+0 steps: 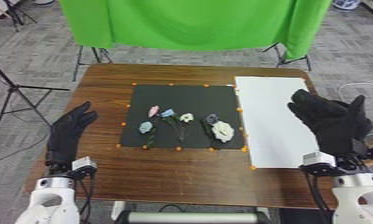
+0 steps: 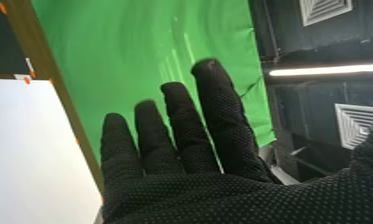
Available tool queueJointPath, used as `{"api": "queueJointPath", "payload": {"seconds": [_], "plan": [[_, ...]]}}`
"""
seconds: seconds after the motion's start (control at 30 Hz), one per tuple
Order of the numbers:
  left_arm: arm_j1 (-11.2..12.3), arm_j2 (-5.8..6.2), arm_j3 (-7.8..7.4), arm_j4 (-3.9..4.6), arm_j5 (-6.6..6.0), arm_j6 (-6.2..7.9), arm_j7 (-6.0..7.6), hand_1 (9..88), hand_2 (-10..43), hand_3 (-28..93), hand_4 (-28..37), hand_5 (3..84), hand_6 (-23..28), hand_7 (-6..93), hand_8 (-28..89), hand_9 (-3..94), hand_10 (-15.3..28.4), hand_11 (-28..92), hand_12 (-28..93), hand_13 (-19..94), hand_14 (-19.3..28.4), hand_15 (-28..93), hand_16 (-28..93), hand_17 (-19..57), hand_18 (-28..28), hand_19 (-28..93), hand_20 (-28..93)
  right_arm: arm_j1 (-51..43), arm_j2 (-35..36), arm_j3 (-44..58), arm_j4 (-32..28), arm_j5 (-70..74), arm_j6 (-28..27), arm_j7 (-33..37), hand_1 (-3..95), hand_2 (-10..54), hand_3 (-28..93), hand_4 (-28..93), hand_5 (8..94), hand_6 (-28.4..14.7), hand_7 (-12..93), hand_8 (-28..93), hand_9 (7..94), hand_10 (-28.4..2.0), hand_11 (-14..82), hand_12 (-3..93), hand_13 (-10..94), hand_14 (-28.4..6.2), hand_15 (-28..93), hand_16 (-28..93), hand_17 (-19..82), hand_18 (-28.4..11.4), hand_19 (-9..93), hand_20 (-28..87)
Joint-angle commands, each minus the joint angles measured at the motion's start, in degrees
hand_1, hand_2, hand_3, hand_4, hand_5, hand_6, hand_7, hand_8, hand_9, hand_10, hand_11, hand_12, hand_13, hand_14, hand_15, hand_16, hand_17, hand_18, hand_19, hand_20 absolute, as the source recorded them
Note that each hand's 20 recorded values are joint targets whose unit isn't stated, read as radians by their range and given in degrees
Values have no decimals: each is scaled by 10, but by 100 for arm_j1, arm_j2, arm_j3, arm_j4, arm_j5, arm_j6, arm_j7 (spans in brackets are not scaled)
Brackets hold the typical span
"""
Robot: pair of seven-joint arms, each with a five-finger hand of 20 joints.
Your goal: Arrange flowers
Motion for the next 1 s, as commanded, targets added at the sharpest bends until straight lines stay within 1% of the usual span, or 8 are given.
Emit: {"api": "queueJointPath", "payload": {"seconds": [0.03,0.3,0.4,0.8,0.83,0.87,0.93,1.0], "plan": [[46,-71,17,-21,-36,-15,25,174,-77,726,-283,498,6,123,-81,494,135,171,101,373,161,170,-10,53,115,54,147,-103,5,-66,-21,62,120,-86,-26,-50,672,-283,660,-46,95,-85,390,-138,35,87,213,-137,58,86,139,-139,5,227],[-52,-48,90,31,-38,-30,28,178,-74,722,-283,498,5,124,-81,494,134,171,101,373,161,170,-10,52,115,54,147,17,-5,-66,60,80,-213,87,-26,-43,697,-276,539,-16,85,-78,412,-145,46,96,287,-164,86,124,149,-170,37,234],[-99,6,97,46,1,-62,26,179,-73,722,-283,498,5,125,-80,494,134,171,102,373,161,170,-10,51,115,54,147,100,20,-136,89,123,-214,90,-26,-43,710,-264,537,-15,89,-77,424,-146,50,101,303,-166,94,132,153,-173,48,239],[-84,-38,152,46,8,15,-72,214,-69,722,-278,498,8,129,-80,496,134,179,103,374,164,178,-8,48,117,57,147,46,21,-137,88,-95,-317,405,16,-54,746,-213,531,-13,94,-76,439,-146,51,112,326,-165,98,151,158,-179,63,242],[-72,-40,157,11,16,94,-140,216,-69,722,-277,498,8,130,-81,497,133,179,103,374,164,179,-8,47,117,58,147,42,15,-135,84,-137,-322,428,17,-52,745,-212,531,-13,94,-76,439,-147,52,112,327,-166,99,151,158,-179,64,242],[-49,-34,181,-42,33,275,-226,217,-68,722,-275,498,8,131,-81,497,133,180,103,375,164,180,-9,47,117,58,146,42,18,-134,84,-162,-332,447,18,-50,745,-210,532,-12,95,-76,439,-147,52,113,327,-167,99,152,158,-179,65,242],[-84,-19,274,-53,52,577,-331,236,-37,703,-275,501,9,132,-82,501,135,183,102,378,166,189,-9,47,115,63,147,-15,-8,-117,59,-195,-310,451,22,-48,746,-206,531,-12,96,-76,440,-147,52,114,330,-169,100,154,159,-180,67,242],[-103,-47,299,-44,-32,609,-355,245,-21,698,-275,508,11,135,-82,506,138,188,102,381,167,195,-13,49,110,68,148,-30,-24,-139,49,-185,-227,426,26,-44,747,-204,531,-12,96,-77,442,-147,52,115,333,-168,100,155,160,-179,68,241]]}}
